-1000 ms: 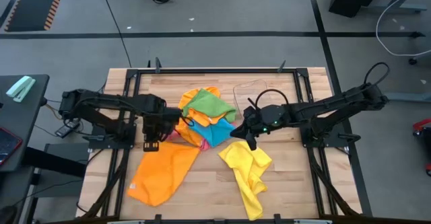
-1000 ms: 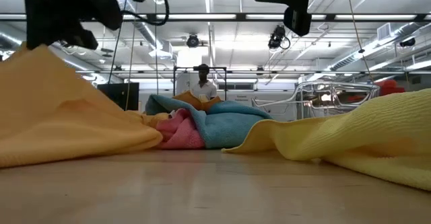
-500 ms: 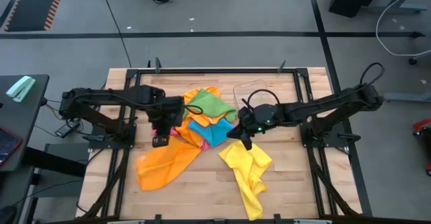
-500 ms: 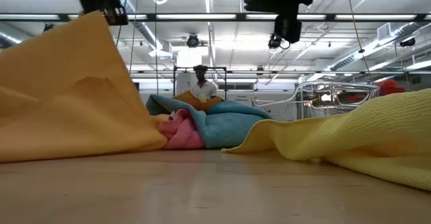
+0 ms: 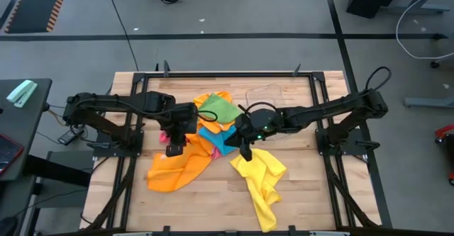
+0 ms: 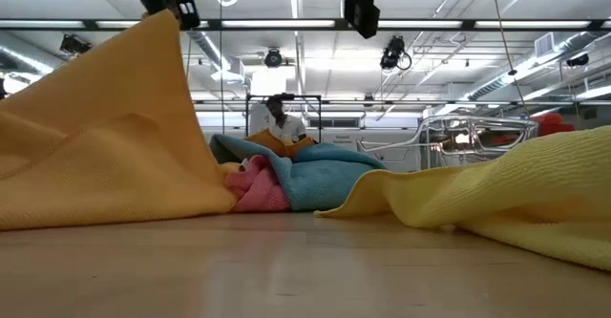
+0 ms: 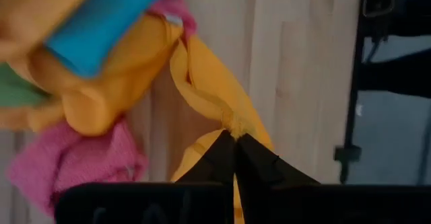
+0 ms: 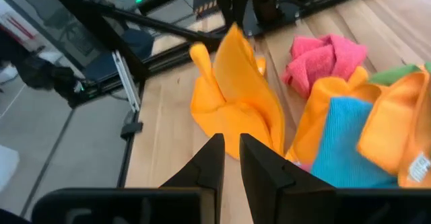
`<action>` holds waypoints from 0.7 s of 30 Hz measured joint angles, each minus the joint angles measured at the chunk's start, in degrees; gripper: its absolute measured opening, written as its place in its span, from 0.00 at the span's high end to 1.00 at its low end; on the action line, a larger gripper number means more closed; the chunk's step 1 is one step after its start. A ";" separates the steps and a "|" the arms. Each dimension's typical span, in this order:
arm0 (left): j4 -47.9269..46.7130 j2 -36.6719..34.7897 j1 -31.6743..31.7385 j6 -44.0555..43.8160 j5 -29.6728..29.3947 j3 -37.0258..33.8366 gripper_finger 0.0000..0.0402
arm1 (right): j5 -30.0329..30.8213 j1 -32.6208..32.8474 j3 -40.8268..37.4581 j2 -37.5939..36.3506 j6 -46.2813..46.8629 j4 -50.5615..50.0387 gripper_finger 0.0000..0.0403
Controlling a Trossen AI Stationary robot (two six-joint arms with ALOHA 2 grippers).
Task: Fold microfiber towels
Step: Fold the bottom orange towel
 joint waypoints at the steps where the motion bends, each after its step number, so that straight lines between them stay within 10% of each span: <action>1: 1.04 0.00 -0.15 0.02 -0.70 0.00 0.98 | -0.01 0.02 -0.04 0.28 -0.18 -0.58 0.85; 21: 19.62 0.04 -1.67 -5.45 -5.76 0.00 0.94 | 2.82 -0.35 -0.11 1.33 -4.86 4.13 0.72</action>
